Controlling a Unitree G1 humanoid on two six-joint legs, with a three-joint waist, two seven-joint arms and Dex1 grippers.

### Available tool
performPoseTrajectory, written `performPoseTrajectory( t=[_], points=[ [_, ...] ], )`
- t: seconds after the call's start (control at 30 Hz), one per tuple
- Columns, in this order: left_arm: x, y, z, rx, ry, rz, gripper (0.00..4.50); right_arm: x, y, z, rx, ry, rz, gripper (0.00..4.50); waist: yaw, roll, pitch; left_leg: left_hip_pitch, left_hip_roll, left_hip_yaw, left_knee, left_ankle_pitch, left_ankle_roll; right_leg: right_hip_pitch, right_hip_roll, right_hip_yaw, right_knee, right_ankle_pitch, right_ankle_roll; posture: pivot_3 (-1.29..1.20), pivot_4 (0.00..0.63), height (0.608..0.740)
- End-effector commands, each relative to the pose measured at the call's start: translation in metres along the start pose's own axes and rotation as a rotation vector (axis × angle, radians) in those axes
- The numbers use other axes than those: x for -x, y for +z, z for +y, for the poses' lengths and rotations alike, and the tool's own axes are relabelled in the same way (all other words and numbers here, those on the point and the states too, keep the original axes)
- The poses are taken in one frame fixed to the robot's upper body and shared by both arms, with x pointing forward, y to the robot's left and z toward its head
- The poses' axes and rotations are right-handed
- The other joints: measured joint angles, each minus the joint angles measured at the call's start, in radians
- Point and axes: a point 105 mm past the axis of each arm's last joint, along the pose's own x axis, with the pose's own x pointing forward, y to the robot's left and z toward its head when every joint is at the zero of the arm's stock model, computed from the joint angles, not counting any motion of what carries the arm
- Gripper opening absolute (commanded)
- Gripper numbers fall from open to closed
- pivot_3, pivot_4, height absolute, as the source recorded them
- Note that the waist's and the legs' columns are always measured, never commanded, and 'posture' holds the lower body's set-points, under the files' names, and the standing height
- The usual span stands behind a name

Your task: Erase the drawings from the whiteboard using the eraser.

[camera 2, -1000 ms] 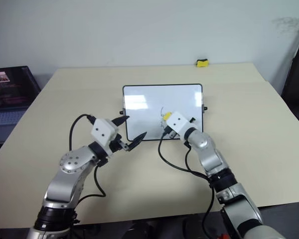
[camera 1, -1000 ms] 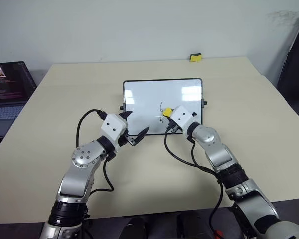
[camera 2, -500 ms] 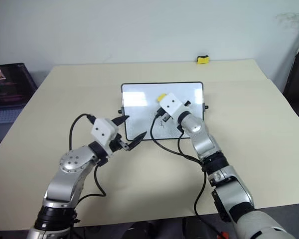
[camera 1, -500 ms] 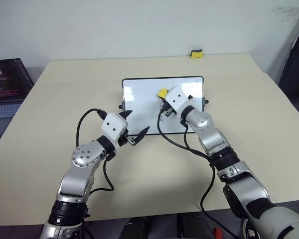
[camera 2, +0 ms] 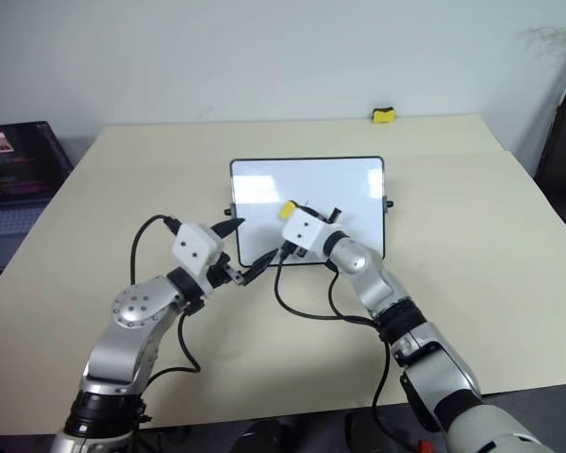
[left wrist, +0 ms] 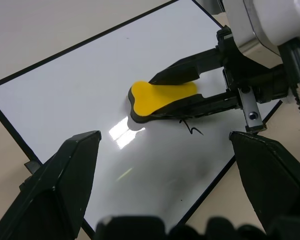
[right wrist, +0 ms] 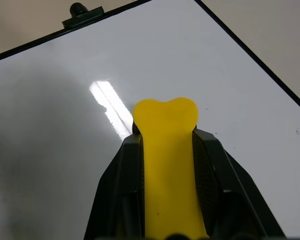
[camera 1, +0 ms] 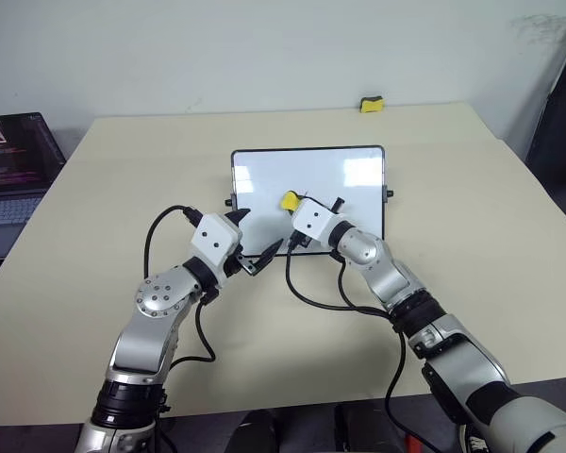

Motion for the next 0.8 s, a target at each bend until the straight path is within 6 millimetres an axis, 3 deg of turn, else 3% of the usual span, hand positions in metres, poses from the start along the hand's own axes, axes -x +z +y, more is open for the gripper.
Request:
performPoseTrajectory(
  t=[0.03,0.3,0.53,0.8],
  points=[
    [0.002,0.016,0.004,-0.029,0.016,-0.050,4.50,0.003,-0.009,0.004,-0.011,0.018,0.035,0.98,0.000,0.000,0.000,0.000,0.000,0.000,0.000,0.000,0.000,0.000,0.000,0.000,0.000,0.000,0.000,0.00,0.150,0.740],
    [0.000,0.017,0.003,-0.032,0.008,-0.055,4.50,0.008,0.002,-0.021,-0.054,-0.059,-0.010,0.98,0.003,0.000,0.000,0.000,0.000,0.000,0.000,0.000,0.000,0.000,0.000,0.000,0.000,0.000,0.000,0.00,0.150,0.740],
    [-0.003,0.018,0.002,-0.032,-0.006,-0.062,4.50,0.019,0.039,-0.067,-0.096,-0.218,-0.149,0.98,0.005,0.000,0.000,-0.004,0.000,-0.001,0.000,0.000,0.000,-0.003,0.000,0.000,-0.001,0.000,0.000,0.00,0.150,0.740],
    [-0.008,0.020,0.001,-0.033,-0.020,-0.070,4.50,0.008,0.020,-0.070,-0.084,-0.226,-0.060,0.98,0.003,0.000,0.000,-0.004,0.000,0.000,-0.001,0.000,0.000,-0.004,0.000,0.000,-0.002,0.000,0.000,0.00,0.150,0.740]
  ],
)
